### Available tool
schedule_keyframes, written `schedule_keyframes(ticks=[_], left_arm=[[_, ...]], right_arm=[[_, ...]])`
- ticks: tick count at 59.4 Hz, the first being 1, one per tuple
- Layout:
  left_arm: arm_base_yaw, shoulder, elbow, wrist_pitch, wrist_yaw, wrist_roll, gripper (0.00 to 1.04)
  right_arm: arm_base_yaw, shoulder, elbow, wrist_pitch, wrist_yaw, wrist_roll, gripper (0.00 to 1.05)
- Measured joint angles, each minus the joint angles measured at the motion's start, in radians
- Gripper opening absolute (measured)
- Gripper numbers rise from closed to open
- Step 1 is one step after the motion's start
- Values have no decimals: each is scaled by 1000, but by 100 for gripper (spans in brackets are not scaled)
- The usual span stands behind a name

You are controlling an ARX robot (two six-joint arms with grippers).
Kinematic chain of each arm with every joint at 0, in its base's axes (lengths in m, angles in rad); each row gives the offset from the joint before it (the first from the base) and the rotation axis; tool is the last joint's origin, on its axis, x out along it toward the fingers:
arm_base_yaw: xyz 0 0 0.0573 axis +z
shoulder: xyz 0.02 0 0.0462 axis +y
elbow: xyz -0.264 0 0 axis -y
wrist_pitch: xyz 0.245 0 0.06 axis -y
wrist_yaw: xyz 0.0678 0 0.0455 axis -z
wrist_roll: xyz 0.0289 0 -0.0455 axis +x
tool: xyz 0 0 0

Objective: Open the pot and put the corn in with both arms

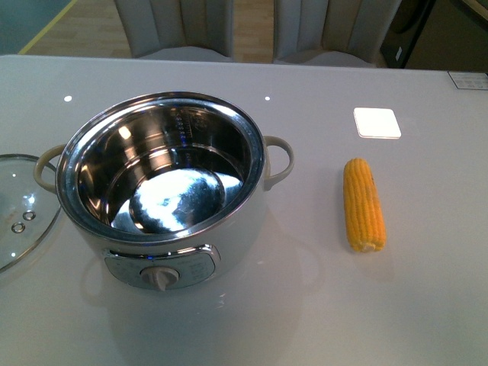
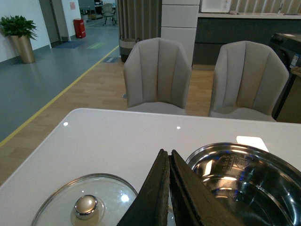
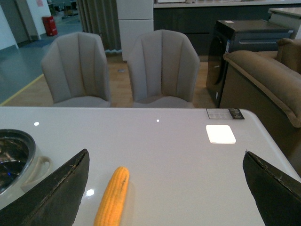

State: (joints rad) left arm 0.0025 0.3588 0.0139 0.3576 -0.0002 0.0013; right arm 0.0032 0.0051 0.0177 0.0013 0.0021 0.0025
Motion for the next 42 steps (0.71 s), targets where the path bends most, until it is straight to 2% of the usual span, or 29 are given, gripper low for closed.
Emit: schedule_keyframes(ticks=[32, 37, 42], left_arm=[[0, -180, 0, -179, 0, 0, 4], [0, -288, 0, -321, 0, 0, 4], [0, -344, 0, -351, 0, 0, 4]], right_arm=[[0, 0, 0, 0, 0, 0, 96], [0, 0, 0, 0, 0, 0, 96], [0, 0, 0, 0, 0, 0, 96]])
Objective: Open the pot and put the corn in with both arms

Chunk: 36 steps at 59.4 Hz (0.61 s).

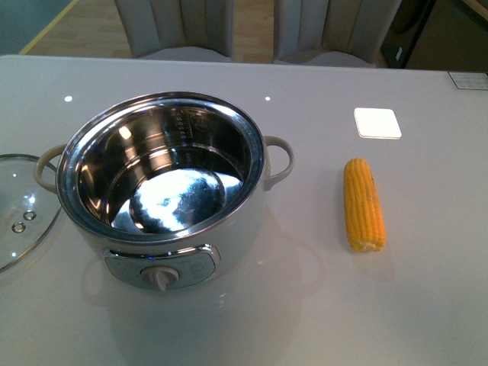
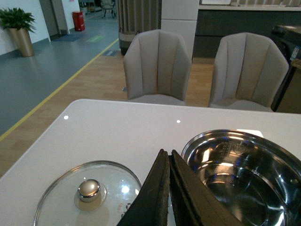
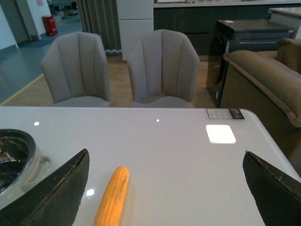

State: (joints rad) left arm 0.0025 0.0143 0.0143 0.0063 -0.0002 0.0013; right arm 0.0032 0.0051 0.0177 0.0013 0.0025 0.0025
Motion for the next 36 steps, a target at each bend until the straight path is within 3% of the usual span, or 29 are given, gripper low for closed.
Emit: schedule_keyframes(ticks=[13, 22, 27, 30, 36], left_arm=[[0, -8, 0, -5, 0, 0, 3], [0, -8, 0, -5, 0, -1, 29], [0, -8, 0, -5, 0, -1, 45], [0, -9, 0, -5, 0, -1, 54], [0, -9, 0, -5, 0, -1, 68]], right_arm=[[0, 0, 0, 0, 0, 0, 96], [0, 6, 3, -8, 2, 4, 96], [24, 225, 151, -347, 35, 69, 96], [47, 362, 206, -463, 31, 88, 96], [78, 523, 212, -422, 19, 95, 96]])
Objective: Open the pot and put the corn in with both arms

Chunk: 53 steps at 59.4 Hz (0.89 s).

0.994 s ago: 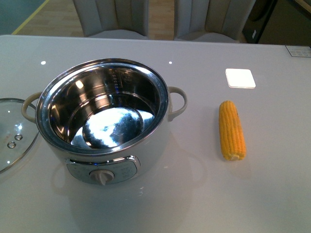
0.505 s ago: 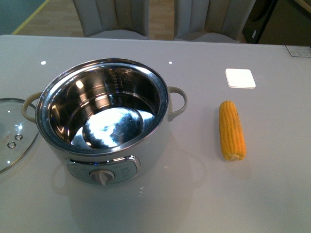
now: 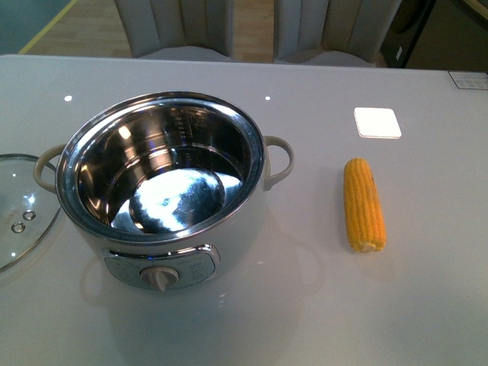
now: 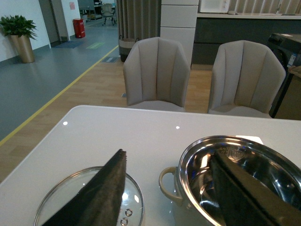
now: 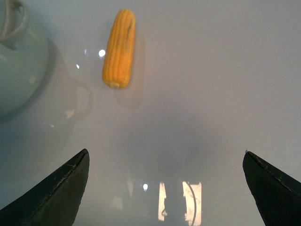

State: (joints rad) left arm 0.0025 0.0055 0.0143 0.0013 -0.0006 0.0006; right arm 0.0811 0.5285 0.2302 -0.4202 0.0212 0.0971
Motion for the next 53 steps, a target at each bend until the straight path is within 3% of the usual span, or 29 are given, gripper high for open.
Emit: schedule_keyframes(ticks=[6, 10, 16, 32, 53], left_arm=[[0, 0, 0, 0, 0, 0, 91], [0, 0, 0, 0, 0, 2, 100], [0, 0, 0, 0, 0, 1, 98], [0, 0, 0, 0, 0, 1, 98], [0, 0, 0, 0, 0, 1, 98]], right_arm=[[10, 179, 0, 197, -15, -10, 96], [10, 286, 0, 307, -22, -20, 96], [8, 508, 3, 503, -37, -31, 96], [8, 953, 98, 780, -120, -7, 96], [11, 1330, 282, 878, -150, -45, 96]])
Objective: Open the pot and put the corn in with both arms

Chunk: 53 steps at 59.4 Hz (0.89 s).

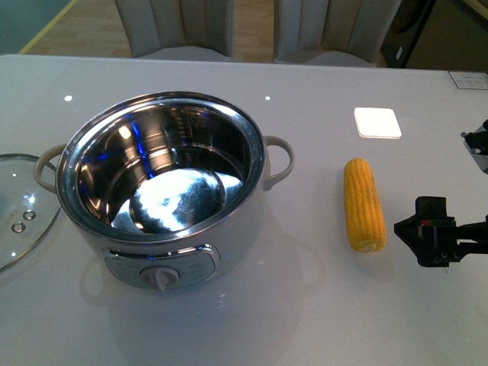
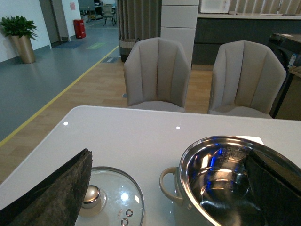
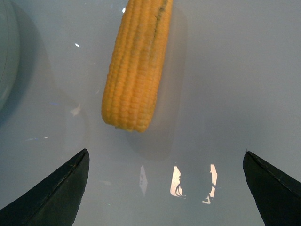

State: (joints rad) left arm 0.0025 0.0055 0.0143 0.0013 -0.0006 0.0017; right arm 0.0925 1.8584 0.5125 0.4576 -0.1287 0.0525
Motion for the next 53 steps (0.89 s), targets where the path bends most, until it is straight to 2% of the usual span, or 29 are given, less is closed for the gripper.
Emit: schedule_keyframes(ticks=[22, 40, 53], left_arm=[[0, 0, 0, 0, 0, 0, 98], [0, 0, 0, 0, 0, 0, 98], [0, 0, 0, 0, 0, 0, 98]], right_arm=[[-33, 151, 149, -24, 14, -154, 96], [-23, 217, 286, -124, -79, -232, 96], [-14, 275, 351, -209, -91, -322, 96]])
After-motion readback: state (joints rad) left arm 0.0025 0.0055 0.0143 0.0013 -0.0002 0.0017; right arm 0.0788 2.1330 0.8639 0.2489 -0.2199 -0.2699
